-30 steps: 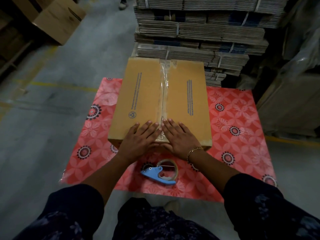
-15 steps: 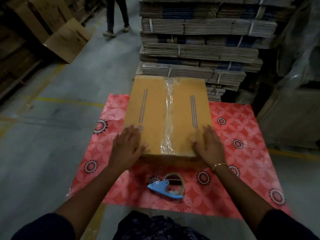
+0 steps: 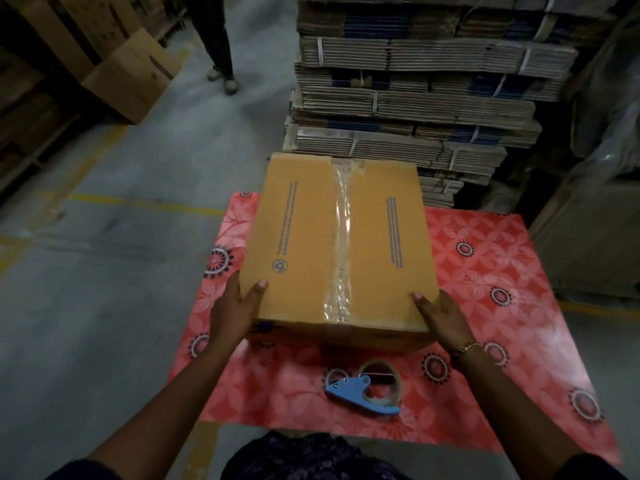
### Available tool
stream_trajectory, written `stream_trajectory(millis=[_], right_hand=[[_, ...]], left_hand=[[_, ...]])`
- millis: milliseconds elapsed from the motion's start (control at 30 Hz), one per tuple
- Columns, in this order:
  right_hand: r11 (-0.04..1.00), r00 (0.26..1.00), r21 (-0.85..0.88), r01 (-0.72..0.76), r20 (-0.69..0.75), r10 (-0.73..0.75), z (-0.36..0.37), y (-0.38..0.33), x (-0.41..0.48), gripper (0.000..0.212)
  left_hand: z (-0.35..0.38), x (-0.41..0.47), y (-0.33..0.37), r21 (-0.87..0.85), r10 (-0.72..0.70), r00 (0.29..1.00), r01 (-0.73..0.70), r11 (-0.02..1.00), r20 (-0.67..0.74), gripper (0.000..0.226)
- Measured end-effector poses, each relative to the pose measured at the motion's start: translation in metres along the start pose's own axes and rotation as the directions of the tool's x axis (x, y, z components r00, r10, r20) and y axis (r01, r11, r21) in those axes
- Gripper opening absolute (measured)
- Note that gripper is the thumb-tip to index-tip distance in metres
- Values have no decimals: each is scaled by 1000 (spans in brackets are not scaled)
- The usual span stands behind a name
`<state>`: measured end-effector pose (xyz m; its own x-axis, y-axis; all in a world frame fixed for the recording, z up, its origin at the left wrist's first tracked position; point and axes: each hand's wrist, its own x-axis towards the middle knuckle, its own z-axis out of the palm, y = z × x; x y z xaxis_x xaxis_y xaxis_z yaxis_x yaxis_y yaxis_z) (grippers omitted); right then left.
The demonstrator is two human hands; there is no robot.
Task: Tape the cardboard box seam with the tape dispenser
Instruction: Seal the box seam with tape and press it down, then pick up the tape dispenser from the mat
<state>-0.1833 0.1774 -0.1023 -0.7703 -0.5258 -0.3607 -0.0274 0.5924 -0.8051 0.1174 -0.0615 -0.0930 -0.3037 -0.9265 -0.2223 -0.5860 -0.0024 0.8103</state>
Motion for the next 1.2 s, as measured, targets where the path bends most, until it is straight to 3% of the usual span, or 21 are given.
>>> stream_trajectory(millis=[67, 167, 333, 433, 533, 600, 667, 733, 833, 900, 1033, 1133, 1200], right_hand=[[1000, 1000, -2, 24, 21, -24, 19, -10, -7, 81], [997, 996, -6, 74, 43, -74, 48, -35, -25, 67], [999, 997, -29, 26, 70, -23, 69, -47, -34, 57], [1000, 994, 15, -3, 107, 1, 64, -44, -37, 62], [991, 991, 59, -120, 61, 116, 51, -28, -50, 52], [982, 982, 22, -190, -6, 190, 43, -6, -62, 42], [967, 969, -54, -248, -24, 248, 34, 27, -74, 51], [920, 930, -138, -367, -21, 367, 30, 50, -95, 59], [856, 856, -170, -489, 94, 508, 46, 72, -122, 56], [849, 840, -66, -524, 121, 529, 63, 76, -127, 64], [781, 805, 198, -592, 111, 583, 84, 74, -125, 49], [830, 849, 198, -522, 28, 528, 79, 77, -123, 44], [886, 896, 145, -441, 8, 445, 60, 69, -125, 37]], left_hand=[[-22, 6, -8, 5, 10, 999, -10, 1000, -49, 67], [-51, 15, -27, 26, -19, 998, 20, 999, -61, 68], [-66, 20, -44, 39, -45, 999, 45, 998, -10, 71], [-69, 23, -45, 79, -45, 999, 44, 996, 8, 72], [-67, 22, -40, 318, 153, 984, -118, 941, -88, 71], [-61, 13, -33, 411, 335, 927, -242, 879, -169, 66], [-47, 4, -16, 434, 505, 848, -400, 807, -159, 56], [-25, -5, 1, 375, 561, 823, -494, 784, -88, 48], [5, -22, 28, 286, 600, 800, -579, 764, 18, 44], [20, -33, 41, 232, 624, 777, -625, 746, 88, 39], [39, -46, 58, 106, 636, 738, -667, 737, 226, 30], [41, -51, 58, -26, 653, 698, -677, 735, 293, 24], [39, -56, 58, -93, 606, 724, -614, 784, 329, 20]])
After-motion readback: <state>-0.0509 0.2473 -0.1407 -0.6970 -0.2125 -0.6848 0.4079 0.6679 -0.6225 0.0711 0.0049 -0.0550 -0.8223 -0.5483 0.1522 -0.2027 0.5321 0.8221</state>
